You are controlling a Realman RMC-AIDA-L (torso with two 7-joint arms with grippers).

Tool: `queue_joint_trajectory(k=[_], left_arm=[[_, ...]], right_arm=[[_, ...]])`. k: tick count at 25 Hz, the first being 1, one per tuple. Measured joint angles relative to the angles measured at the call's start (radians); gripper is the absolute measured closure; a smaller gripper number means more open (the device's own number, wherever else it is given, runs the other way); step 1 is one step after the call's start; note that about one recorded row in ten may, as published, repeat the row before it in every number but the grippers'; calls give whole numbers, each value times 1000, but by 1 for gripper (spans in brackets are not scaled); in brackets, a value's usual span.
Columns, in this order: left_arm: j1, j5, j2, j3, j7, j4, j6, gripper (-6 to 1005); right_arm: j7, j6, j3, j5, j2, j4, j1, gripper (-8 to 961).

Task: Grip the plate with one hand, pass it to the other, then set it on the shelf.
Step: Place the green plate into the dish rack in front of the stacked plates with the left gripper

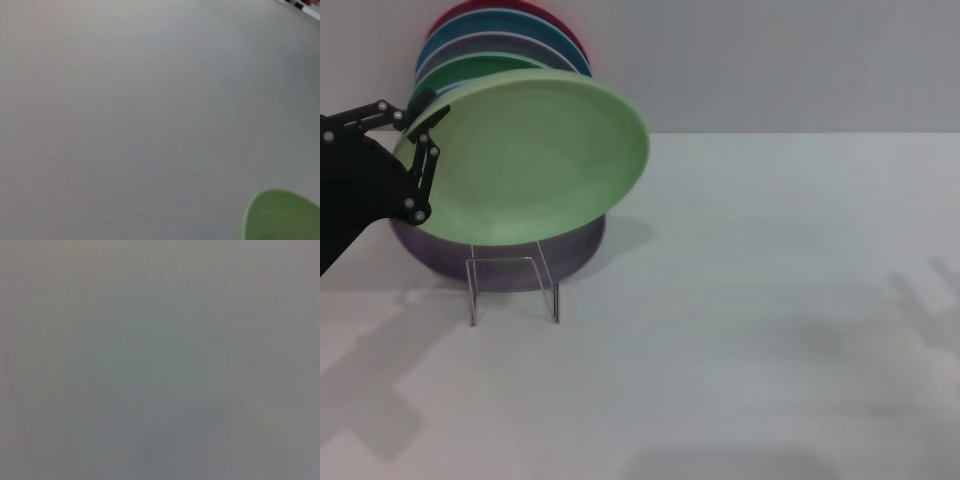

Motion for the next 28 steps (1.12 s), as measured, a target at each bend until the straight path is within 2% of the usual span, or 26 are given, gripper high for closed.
queue_joint_trajectory(k=[11, 13, 15, 20, 25, 28], left_arm=[[12, -2, -1, -4, 0, 8, -34, 915], [15, -5, -8, -12, 13, 7, -41, 908], [18, -7, -24, -35, 48, 7, -62, 900], [19, -3, -35, -36, 69, 6, -95, 881], [30, -3, -38, -39, 70, -4, -99, 792], [46, -5, -43, -45, 78, -15, -89, 772]], right_arm=[[-16, 9, -12, 0, 0, -1, 10, 226], [-17, 11, -12, 0, 0, -1, 11, 226], [-17, 12, -12, 0, -1, 0, 10, 225], [-17, 16, -12, 0, -1, 3, 10, 224], [-24, 17, -11, 0, -2, 5, 9, 222], [-27, 18, -10, 0, -3, 5, 8, 222]])
